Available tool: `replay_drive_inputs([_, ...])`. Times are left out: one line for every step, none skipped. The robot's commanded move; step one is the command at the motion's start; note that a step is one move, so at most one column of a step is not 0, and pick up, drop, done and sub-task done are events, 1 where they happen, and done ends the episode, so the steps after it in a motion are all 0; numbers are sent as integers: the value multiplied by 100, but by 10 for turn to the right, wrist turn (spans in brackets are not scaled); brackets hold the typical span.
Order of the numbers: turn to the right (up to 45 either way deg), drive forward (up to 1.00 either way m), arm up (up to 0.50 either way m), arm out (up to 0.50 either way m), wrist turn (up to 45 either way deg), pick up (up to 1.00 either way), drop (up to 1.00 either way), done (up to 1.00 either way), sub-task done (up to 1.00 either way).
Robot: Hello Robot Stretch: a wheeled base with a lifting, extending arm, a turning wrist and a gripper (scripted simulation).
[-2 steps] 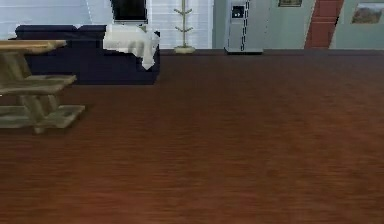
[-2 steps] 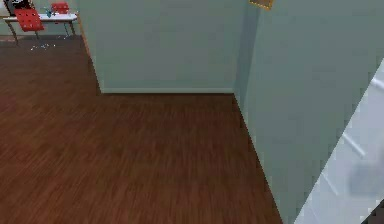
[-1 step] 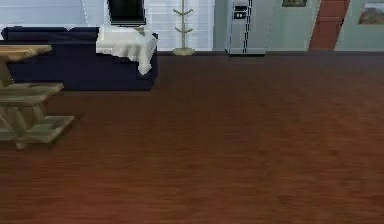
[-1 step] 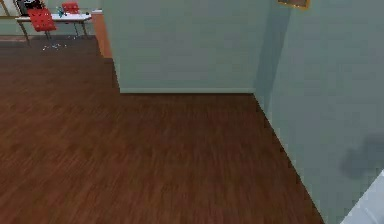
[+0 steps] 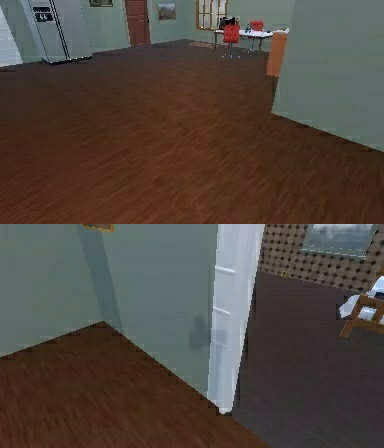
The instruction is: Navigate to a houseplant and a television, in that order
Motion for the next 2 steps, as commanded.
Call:
replay_drive_inputs([240, 0, 0, 0, 0, 0, 0, 0, 0])
replay_drive_inputs([0, 5, 0, 0, 0, 0, 0, 0, 0])
